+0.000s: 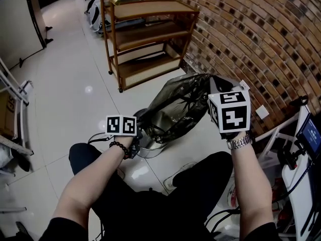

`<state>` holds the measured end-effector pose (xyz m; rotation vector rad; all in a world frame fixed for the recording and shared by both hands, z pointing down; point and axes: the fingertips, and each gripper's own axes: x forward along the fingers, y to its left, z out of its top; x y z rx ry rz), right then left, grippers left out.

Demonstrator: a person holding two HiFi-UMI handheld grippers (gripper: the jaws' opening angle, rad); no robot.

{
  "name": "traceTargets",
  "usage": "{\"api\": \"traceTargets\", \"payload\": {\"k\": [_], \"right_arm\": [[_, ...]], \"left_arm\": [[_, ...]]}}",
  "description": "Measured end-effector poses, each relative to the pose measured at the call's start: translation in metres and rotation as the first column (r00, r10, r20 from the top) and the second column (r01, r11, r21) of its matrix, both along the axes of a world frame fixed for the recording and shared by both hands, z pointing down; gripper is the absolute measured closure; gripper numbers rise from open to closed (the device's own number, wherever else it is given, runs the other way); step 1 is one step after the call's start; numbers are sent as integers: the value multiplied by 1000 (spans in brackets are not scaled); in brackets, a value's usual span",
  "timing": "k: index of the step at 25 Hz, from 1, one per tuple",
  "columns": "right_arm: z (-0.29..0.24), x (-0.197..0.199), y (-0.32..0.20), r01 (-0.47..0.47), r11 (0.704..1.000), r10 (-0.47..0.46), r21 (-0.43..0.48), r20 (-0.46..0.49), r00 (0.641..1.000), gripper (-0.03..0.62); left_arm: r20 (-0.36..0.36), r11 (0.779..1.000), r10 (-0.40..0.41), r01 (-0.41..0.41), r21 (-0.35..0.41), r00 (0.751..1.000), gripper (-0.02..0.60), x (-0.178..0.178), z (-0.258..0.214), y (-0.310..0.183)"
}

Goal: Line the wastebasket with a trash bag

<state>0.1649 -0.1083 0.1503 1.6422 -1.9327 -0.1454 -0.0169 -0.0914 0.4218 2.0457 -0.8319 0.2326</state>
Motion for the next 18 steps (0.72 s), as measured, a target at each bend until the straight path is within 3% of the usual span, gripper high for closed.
{"api": "traceTargets", "payload": {"k": [3, 9, 18], "right_arm": [[8, -3, 5, 15, 1000, -15, -15, 35, 999, 591], [39, -14, 18, 47, 997, -41, -61, 102, 994, 591], [89, -29, 31, 89, 990, -65, -108, 204, 977, 591]], "left_arm": [[43, 999, 22, -24, 40, 999, 551, -25, -15, 3], [174, 989, 58, -80, 122, 983, 565, -64, -45, 11], [331, 965, 91, -165, 203, 939, 577, -81, -69, 21]]}}
